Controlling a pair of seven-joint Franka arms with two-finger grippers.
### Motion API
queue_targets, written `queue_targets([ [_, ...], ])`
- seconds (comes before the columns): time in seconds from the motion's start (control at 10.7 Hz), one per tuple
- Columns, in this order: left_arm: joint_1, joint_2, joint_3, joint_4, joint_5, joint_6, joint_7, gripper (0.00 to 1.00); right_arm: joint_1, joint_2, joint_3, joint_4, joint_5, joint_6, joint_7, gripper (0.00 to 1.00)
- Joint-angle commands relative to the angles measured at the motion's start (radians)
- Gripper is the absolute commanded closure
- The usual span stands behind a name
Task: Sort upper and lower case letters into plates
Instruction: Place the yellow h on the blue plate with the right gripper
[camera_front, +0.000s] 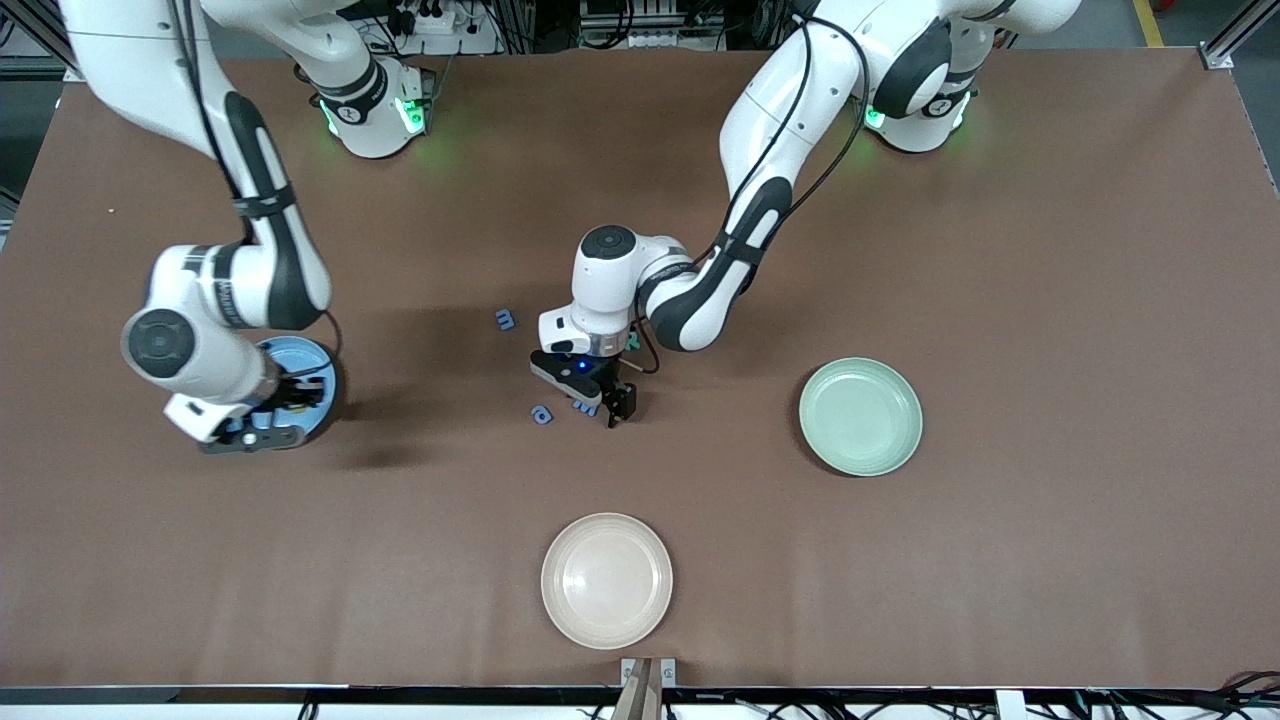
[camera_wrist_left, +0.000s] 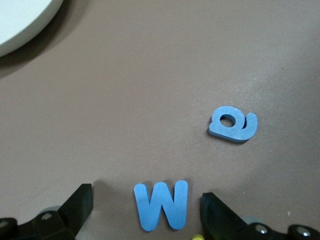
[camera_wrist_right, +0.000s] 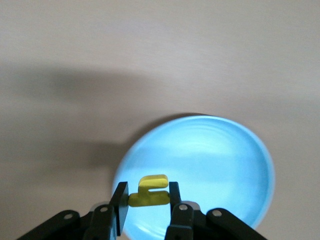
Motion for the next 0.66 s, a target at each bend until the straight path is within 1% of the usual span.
queue_targets([
  [0.0,0.028,-0.021,-0.033,-0.020,0.016,-0.055,-0.018,0.00,-0.017,0.005,0.001,0.002,-0.008,-0.003,-0.048,0.58],
  [0.09,0.042,-0.021,-0.037,-0.020,0.016,-0.056,-0.015,0.00,-0.017,0.017,0.001,0.002,-0.006,0.004,-0.048,0.02],
  [0.19,0.057,-0.021,-0.048,-0.019,0.016,-0.056,-0.014,0.00,-0.022,0.037,0.003,0.004,-0.003,0.018,-0.051,0.00],
  [0.28,0.071,-0.021,-0.074,-0.016,0.016,-0.056,-0.012,0.00,-0.017,0.066,0.003,0.016,0.003,0.029,-0.051,0.00],
  [0.56,0.083,-0.022,-0.102,0.001,-0.025,-0.056,-0.014,0.00,-0.008,0.074,0.004,0.022,0.003,0.029,-0.051,0.00],
])
